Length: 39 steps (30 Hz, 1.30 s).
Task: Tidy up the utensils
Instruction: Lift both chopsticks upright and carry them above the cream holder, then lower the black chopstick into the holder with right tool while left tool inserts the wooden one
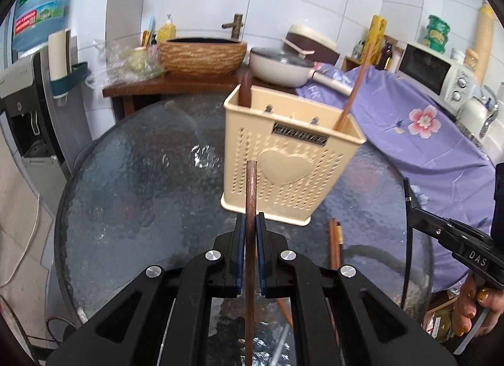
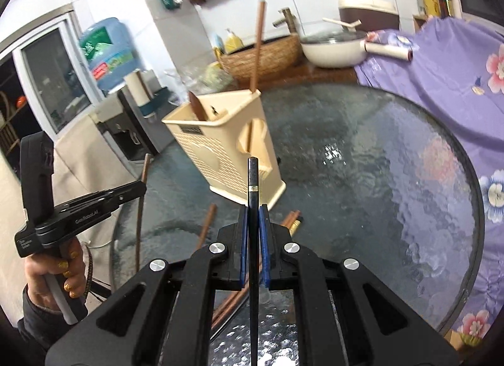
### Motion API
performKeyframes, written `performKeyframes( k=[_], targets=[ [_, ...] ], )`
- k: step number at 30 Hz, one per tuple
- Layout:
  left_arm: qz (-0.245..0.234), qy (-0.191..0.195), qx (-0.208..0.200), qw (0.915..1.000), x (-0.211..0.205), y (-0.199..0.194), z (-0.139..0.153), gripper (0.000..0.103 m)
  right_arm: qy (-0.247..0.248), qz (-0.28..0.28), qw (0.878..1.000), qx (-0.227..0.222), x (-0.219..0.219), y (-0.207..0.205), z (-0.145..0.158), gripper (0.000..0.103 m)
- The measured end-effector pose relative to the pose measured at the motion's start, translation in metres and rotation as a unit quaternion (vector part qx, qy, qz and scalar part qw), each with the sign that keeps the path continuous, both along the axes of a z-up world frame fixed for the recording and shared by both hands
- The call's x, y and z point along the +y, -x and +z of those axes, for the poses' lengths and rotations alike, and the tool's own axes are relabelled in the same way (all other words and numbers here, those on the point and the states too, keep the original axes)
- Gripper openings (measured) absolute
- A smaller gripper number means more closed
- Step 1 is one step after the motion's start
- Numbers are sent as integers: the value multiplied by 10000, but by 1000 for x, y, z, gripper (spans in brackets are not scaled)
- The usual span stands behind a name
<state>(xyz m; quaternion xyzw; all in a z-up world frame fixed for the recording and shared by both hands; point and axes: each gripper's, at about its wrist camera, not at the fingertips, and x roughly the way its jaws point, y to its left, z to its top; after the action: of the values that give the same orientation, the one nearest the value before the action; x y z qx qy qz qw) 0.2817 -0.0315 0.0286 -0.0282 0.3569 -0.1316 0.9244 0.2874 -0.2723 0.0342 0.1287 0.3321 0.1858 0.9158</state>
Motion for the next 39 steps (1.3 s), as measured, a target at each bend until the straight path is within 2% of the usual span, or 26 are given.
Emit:
performKeyframes(
  k=[7,10,21,28,34,39],
  targets=[
    [-104,105,-347,9993,1,22,26,7,-270,251,9987,-365,-7,27,32,8],
    [-171,127,-455,9987,-1,29,35,7,-223,277,9982,-493,-7,34,41,8],
    [-272,186,-677,9972,-1,37,55,7,-187,348,9963,-770,-6,42,65,8],
    [-310,250,-776,9962,1,34,72,7,-126,433,9948,-918,-1,37,91,8],
    [-345,352,-997,9938,1,29,105,7,-89,481,9923,-1137,7,24,128,8],
    [-194,485,-1311,9900,1,16,146,7,-49,417,9894,-1387,16,7,167,8]
  ],
)
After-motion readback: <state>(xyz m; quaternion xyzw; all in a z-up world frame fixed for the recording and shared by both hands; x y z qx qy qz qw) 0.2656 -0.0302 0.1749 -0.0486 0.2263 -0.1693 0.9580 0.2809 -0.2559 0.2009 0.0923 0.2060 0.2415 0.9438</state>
